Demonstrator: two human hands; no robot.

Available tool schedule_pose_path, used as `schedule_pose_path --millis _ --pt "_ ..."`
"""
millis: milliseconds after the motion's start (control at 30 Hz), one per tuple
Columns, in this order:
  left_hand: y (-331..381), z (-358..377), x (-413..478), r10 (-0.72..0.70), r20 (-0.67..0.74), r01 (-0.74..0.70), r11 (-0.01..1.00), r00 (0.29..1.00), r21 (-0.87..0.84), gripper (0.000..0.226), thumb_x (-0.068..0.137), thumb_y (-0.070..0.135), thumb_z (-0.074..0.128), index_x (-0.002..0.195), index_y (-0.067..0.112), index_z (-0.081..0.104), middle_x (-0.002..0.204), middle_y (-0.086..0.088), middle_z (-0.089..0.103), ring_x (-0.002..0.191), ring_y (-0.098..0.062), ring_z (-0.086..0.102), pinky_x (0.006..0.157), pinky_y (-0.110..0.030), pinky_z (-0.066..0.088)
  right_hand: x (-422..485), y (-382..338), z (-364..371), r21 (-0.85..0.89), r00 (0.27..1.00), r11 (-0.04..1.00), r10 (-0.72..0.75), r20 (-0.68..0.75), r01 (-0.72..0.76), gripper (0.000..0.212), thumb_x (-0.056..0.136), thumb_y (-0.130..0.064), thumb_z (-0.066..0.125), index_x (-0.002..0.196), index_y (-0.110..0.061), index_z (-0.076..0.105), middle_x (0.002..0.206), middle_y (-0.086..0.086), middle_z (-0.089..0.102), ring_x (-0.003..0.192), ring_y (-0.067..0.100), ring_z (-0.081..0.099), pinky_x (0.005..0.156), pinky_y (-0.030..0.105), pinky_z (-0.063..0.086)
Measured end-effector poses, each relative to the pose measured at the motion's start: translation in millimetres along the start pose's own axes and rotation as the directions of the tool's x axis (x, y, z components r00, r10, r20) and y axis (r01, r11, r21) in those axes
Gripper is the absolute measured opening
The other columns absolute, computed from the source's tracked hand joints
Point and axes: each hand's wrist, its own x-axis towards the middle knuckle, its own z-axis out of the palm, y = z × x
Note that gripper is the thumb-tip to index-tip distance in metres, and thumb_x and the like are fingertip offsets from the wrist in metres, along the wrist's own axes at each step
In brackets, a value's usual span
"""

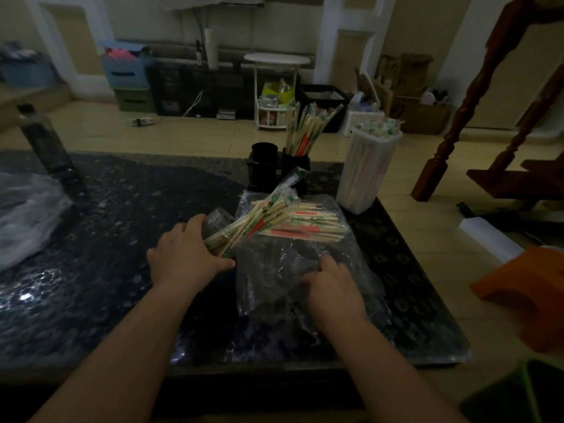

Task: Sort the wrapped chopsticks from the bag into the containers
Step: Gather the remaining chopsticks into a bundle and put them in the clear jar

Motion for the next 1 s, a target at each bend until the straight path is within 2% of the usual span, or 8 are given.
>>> schedule_pose_path --millis 133,333,467,567,633,733,900,1000 --pt "-1.1 0.1 -1.2 0.009 -0.006 -0.009 1.000 1.000 -0.007 0.106 0.059 0.066 0.080 0.147 0.032 0.030 0.136 -0.005 0.050 0.125 -0.031 0.047 0.097 -0.051 0.040 -4.3 -1.0 -4.0 0.052 0.996 0.998 0.050 -0.073 -0.046 0.037 0.097 -0.011 0.042 0.121 -0.025 0.066 0.125 0.006 0.036 0.116 0.028 0.039 0.096 0.035 0.040" --pt "-2.3 -0.5 -0.5 0.007 0.003 -0.007 1.000 1.000 -0.018 0.107 0.059 0.067 0.080 0.147 0.032 0.030 0.137 -0.005 0.050 0.125 -0.031 0.047 0.097 -0.051 0.041 2.1 -0.1 4.3 -0.039 0.933 0.999 -0.012 -0.360 -0.002 0.028 0.078 -0.009 0.051 0.077 -0.020 0.077 0.096 0.008 0.050 0.085 0.029 0.050 0.074 0.039 0.051" --pt "-1.4 -0.6 -0.3 0.005 0.009 -0.005 1.000 1.000 -0.016 0.108 0.059 0.067 0.080 0.148 0.032 0.029 0.137 -0.005 0.050 0.125 -0.031 0.047 0.097 -0.051 0.041 -0.8 1.0 7.4 -0.065 0.980 0.992 0.094 -0.176 -0.107 0.035 0.092 -0.017 0.050 0.124 -0.025 0.062 0.120 0.009 0.052 0.108 0.030 0.053 0.088 0.037 0.046" --pt "-1.3 -0.9 0.2 0.002 0.013 -0.002 1.000 1.000 -0.027 0.107 0.059 0.067 0.080 0.147 0.032 0.029 0.136 -0.006 0.050 0.124 -0.032 0.047 0.096 -0.051 0.041 0.9 0.3 6.3 -0.036 0.981 0.982 0.188 0.050 -0.187 0.058 0.095 -0.021 0.048 0.151 -0.026 0.031 0.124 0.009 0.061 0.109 0.028 0.061 0.085 0.035 0.048" --pt "-0.9 -0.9 -0.2 0.002 0.009 -0.002 1.000 1.000 -0.021 0.107 0.059 0.067 0.080 0.147 0.033 0.030 0.136 -0.006 0.050 0.124 -0.032 0.047 0.096 -0.051 0.041 1.1 -3.2 10.4 0.028 0.953 0.966 0.250 0.172 -0.259 0.078 0.096 -0.027 0.051 0.157 -0.021 0.002 0.126 0.012 0.060 0.110 0.029 0.060 0.085 0.037 0.047" --pt "-0.4 -0.7 -0.4 0.000 0.007 0.000 1.000 1.000 -0.020 0.108 0.059 0.067 0.080 0.147 0.032 0.029 0.137 -0.006 0.050 0.124 -0.032 0.047 0.096 -0.052 0.041 3.0 -2.9 25.7 0.192 0.943 0.940 0.235 0.237 -0.282 0.087 0.098 -0.040 0.049 0.156 -0.020 -0.013 0.130 0.012 0.058 0.114 0.029 0.058 0.091 0.039 0.046" --pt "2.3 -1.1 -1.0 -0.007 0.013 0.008 1.000 1.000 -0.023 0.107 0.060 0.067 0.079 0.148 0.032 0.028 0.139 -0.006 0.048 0.126 -0.032 0.046 0.097 -0.052 0.040 17.5 13.4 54.2 0.270 0.994 0.958 0.109 -0.018 -0.100 0.062 0.099 -0.046 0.043 0.155 -0.030 0.023 0.163 -0.001 0.019 0.147 0.024 0.023 0.117 0.040 0.029" --pt "2.5 0.5 1.8 -0.023 0.008 0.024 0.999 1.000 -0.047 0.107 0.059 0.068 0.079 0.147 0.032 0.029 0.138 -0.006 0.048 0.126 -0.032 0.046 0.098 -0.051 0.040 42.3 25.7 79.3 0.172 0.997 0.984 0.037 0.065 -0.047 0.068 0.093 -0.054 0.010 0.152 -0.029 0.032 0.164 -0.005 0.015 0.151 0.025 0.012 0.120 0.045 0.020"
